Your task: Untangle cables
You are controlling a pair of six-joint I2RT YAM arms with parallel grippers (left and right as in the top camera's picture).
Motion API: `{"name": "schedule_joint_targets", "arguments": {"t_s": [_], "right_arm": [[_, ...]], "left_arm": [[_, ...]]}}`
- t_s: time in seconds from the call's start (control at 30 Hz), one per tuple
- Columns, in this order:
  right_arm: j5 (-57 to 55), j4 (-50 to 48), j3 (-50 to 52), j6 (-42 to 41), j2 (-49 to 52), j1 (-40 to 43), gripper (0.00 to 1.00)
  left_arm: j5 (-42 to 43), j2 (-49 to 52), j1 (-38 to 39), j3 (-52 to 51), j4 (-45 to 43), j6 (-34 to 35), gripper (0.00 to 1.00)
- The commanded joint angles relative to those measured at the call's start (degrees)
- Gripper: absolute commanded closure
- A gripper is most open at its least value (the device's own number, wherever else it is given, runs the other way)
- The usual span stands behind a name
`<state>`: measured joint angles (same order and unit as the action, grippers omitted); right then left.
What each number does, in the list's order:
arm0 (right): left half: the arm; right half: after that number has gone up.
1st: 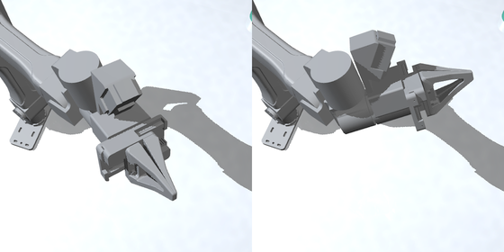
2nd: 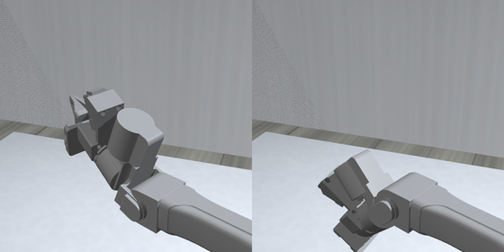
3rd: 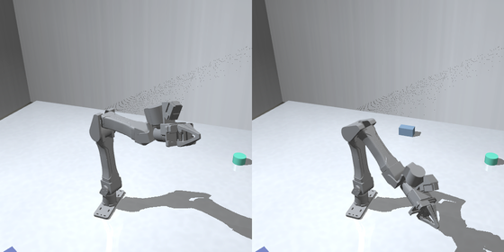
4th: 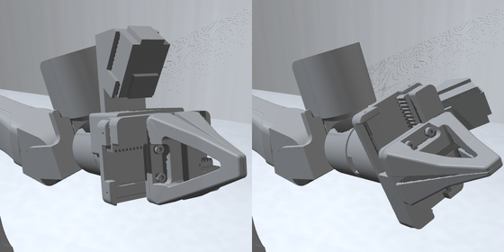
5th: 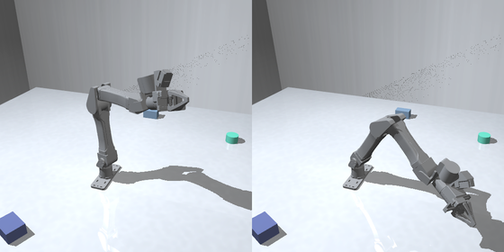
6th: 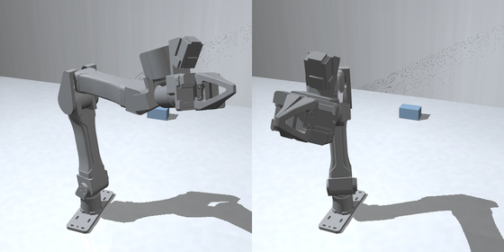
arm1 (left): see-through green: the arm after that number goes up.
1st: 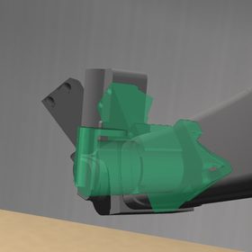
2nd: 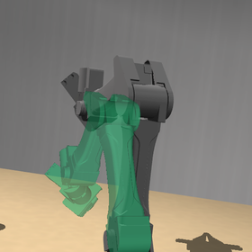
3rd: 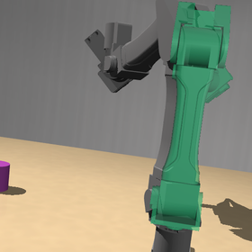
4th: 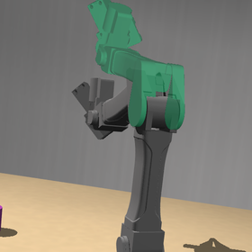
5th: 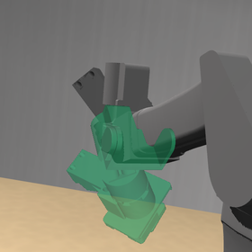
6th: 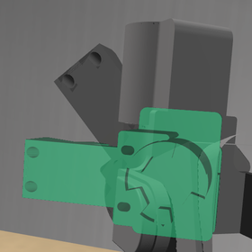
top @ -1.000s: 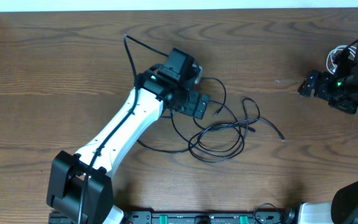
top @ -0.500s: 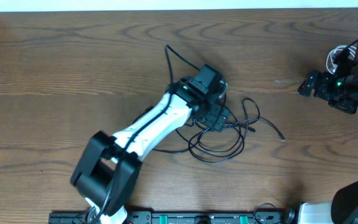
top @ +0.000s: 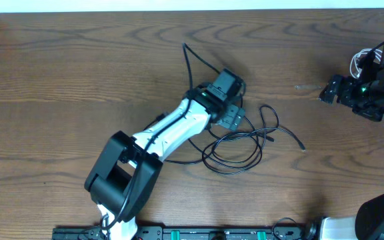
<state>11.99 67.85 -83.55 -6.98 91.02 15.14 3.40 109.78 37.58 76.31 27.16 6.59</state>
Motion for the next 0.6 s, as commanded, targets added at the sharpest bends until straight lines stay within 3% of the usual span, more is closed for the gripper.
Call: {"name": "schedule_joint_targets", "arguments": {"t_s": [0.0,0.13,0.33,0.43,0.57], "right_arm": [[0.17,-0.13,0.48,-0.22,-0.09,-0.39,0.01],[0.20,-0.42,0.52,-0.22,0.17,-0.59,0.01],[0.17,-0.48,0.52,-0.20,0.17,-0.59,0.01],[0.20,-0.42,0.52,-0.22,0.17,-0.61,0.01],[0.20,-0.35,0.52,-0.22,0.17,-0.59,0.01]], "left_arm": [[-4.33,0.59,-5.20,-0.11,1.44,5.27,0.11],[-4.31,0.72,-10.99,-0.13,3.85,7.56,0.11],[-4.33,1.70,-13.68,-0.17,7.85,7.72,0.12],[-4.33,2.56,-13.68,-0.31,8.87,7.69,0.20],[-4.33,4.44,-13.75,-0.35,8.31,7.72,0.22]]}}
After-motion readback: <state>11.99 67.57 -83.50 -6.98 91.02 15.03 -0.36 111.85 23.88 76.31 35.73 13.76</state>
